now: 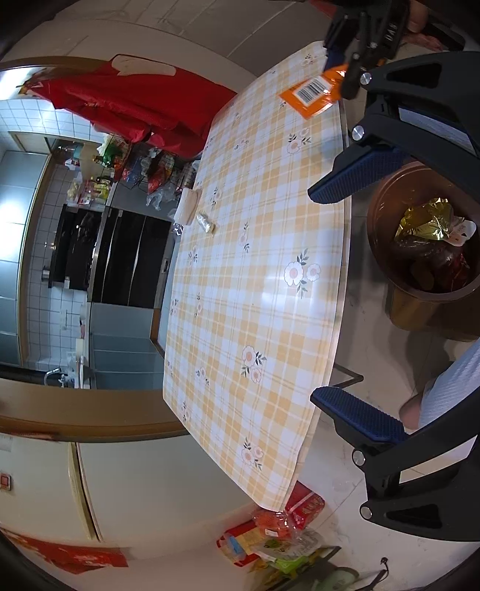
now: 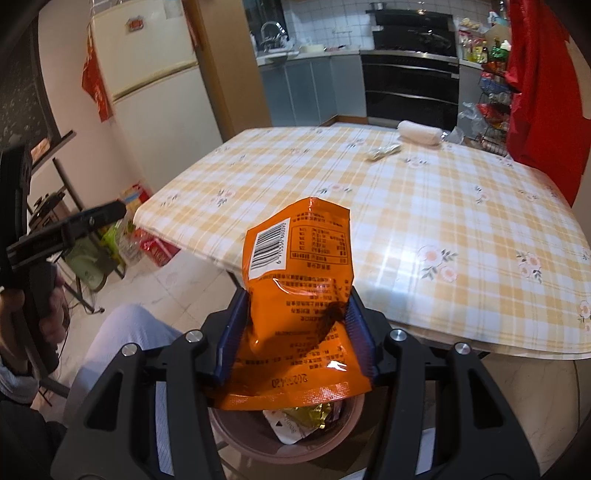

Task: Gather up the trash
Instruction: 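Lower the orange packet over the bin and open the right gripper, then reach both tools toward the clear tube and bubble-wrap roll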

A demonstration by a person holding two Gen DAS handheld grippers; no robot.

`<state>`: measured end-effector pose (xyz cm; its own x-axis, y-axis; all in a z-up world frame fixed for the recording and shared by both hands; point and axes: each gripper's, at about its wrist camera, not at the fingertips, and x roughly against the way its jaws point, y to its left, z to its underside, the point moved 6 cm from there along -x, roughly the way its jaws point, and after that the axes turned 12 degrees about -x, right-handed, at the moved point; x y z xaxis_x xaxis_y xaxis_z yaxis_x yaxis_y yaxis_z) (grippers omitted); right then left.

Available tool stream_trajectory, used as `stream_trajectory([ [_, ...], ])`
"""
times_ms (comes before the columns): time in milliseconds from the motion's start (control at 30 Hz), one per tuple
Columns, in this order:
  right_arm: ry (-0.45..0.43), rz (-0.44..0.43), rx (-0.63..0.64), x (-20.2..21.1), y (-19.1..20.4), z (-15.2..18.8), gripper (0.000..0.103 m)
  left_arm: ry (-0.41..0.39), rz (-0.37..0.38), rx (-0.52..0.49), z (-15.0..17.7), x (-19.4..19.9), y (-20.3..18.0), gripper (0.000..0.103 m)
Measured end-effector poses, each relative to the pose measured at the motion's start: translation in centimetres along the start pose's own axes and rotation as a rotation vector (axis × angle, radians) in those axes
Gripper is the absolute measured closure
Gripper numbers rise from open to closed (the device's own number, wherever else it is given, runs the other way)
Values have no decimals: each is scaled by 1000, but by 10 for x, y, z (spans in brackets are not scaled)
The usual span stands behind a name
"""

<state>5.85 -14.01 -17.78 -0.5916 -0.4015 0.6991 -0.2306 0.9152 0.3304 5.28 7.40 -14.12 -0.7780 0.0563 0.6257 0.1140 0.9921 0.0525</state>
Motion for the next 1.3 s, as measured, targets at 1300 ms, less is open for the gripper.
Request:
stream_trajectory([
  [1300, -73, 209, -130, -26, -116, -67, 6, 21, 95, -200, -55, -88, -41, 6],
])
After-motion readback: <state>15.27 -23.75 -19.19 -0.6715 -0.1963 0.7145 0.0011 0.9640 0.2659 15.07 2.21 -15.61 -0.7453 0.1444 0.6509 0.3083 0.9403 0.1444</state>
